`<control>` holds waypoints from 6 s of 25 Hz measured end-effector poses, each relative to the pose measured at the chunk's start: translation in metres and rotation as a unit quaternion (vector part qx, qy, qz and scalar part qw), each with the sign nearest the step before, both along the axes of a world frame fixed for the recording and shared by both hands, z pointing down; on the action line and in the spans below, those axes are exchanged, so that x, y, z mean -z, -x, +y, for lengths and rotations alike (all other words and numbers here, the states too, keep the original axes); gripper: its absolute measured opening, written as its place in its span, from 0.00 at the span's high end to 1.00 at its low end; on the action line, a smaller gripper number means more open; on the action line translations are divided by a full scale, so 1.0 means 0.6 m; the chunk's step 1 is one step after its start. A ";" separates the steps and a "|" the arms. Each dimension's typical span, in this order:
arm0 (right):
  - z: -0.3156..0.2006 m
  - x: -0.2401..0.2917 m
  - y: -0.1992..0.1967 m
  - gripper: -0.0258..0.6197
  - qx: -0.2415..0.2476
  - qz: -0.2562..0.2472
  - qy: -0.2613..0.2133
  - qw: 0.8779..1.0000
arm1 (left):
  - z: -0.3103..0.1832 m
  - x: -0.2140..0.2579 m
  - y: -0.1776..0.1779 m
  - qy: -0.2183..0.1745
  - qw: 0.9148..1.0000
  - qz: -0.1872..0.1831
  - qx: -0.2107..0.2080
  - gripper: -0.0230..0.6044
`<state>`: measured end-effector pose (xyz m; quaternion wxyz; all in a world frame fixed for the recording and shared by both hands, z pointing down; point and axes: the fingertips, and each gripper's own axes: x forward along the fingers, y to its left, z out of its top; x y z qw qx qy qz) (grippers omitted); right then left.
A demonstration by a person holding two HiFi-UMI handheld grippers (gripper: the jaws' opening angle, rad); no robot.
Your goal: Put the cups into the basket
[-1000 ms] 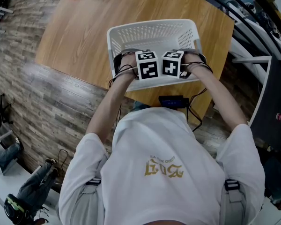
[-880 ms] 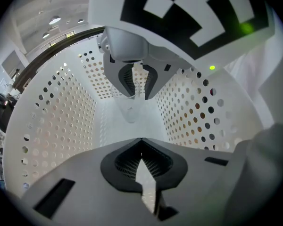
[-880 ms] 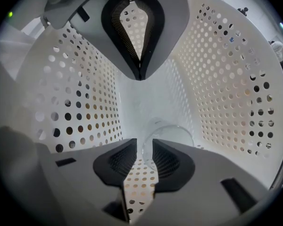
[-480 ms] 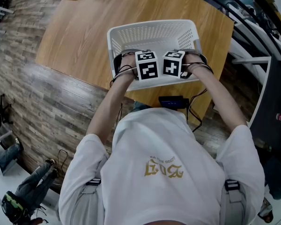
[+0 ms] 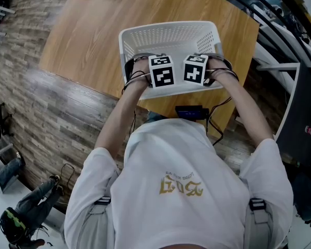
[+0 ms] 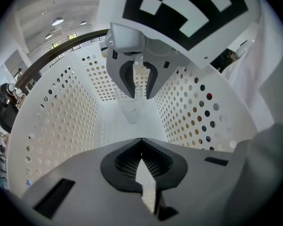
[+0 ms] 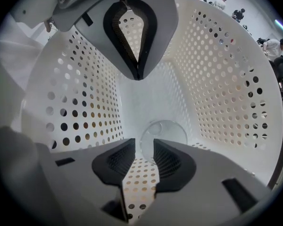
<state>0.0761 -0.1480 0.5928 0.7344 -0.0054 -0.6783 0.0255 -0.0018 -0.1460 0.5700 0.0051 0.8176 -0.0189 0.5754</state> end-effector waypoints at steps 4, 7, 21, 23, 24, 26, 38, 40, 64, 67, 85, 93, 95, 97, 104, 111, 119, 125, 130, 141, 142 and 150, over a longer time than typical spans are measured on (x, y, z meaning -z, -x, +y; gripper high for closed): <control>-0.001 0.003 0.004 0.79 -0.007 -0.010 0.001 1.000 | 0.001 0.000 -0.001 0.002 1.000 0.002 0.000 0.95; -0.003 0.006 0.007 0.79 -0.010 -0.015 -0.001 1.000 | -0.001 0.002 0.001 0.001 1.000 0.002 0.001 0.95; -0.006 0.023 0.009 0.79 -0.023 -0.033 -0.003 0.999 | -0.007 0.004 0.000 -0.007 1.000 0.004 0.001 0.95; -0.006 0.026 0.009 0.79 -0.025 -0.037 -0.004 0.999 | -0.007 0.005 0.000 -0.013 1.000 0.003 0.000 0.95; -0.005 0.027 0.010 0.79 -0.025 -0.039 -0.005 0.999 | -0.007 0.006 0.000 -0.014 1.000 0.004 0.001 0.95; -0.006 0.031 0.010 0.79 -0.026 -0.043 -0.006 0.999 | -0.006 0.008 0.000 -0.016 1.000 0.004 0.002 0.95; -0.015 0.048 0.014 0.79 -0.020 -0.061 -0.030 0.997 | -0.002 0.017 -0.002 -0.018 1.000 0.010 0.003 0.95; -0.014 0.052 0.016 0.79 -0.024 -0.067 -0.031 0.997 | -0.001 0.019 -0.002 -0.019 1.000 0.012 0.005 0.95; -0.011 0.072 0.014 0.85 -0.029 -0.086 -0.059 0.994 | 0.006 0.048 0.018 -0.043 0.998 0.024 0.031 0.95; -0.010 0.076 0.013 0.85 -0.033 -0.093 -0.056 0.993 | 0.004 0.052 0.021 -0.043 0.998 0.024 0.037 0.95; -0.005 0.091 0.012 0.92 -0.037 -0.113 -0.056 0.991 | 0.005 0.073 0.023 -0.045 0.996 0.048 0.054 0.95; -0.006 0.102 0.023 0.93 -0.065 -0.150 -0.053 0.985 | 0.002 0.076 0.024 -0.049 0.996 0.053 0.060 0.95; -0.014 0.106 0.022 0.94 -0.070 -0.157 -0.070 0.983 | -0.003 0.082 0.024 -0.061 0.994 0.059 0.063 0.95; -0.021 0.112 0.023 0.94 -0.077 -0.169 -0.082 0.979 | -0.010 0.092 0.022 -0.073 0.992 0.070 0.070 0.95; -0.024 0.131 0.027 0.94 -0.110 -0.203 -0.087 0.969 | -0.013 0.098 0.021 -0.076 0.991 0.080 0.080 0.95; -0.029 0.143 0.029 0.94 -0.121 -0.213 -0.098 0.965 | -0.016 0.104 0.023 -0.064 0.988 0.094 0.107 0.95; -0.039 0.162 0.035 0.94 -0.166 -0.257 -0.128 0.943 | -0.028 0.129 0.027 -0.067 0.977 0.133 0.155 0.95; -0.043 0.172 0.037 0.94 -0.192 -0.292 -0.148 0.925 | -0.035 0.140 0.034 -0.061 0.965 0.165 0.192 0.95; -0.040 0.186 0.045 0.94 -0.205 -0.324 -0.158 0.910 | -0.044 0.176 0.042 -0.114 0.950 0.214 0.199 0.95; -0.046 0.211 0.043 0.94 -0.241 -0.375 -0.177 0.877 | -0.051 0.243 0.055 -0.177 0.908 0.303 0.230 0.95; -0.050 0.215 0.043 0.94 -0.243 -0.380 -0.180 0.874 | -0.054 0.252 0.054 -0.179 0.902 0.314 0.235 0.95; -0.063 0.267 0.035 0.94 -0.297 -0.449 -0.211 0.816 | -0.070 0.318 0.083 -0.232 0.855 0.370 0.281 0.95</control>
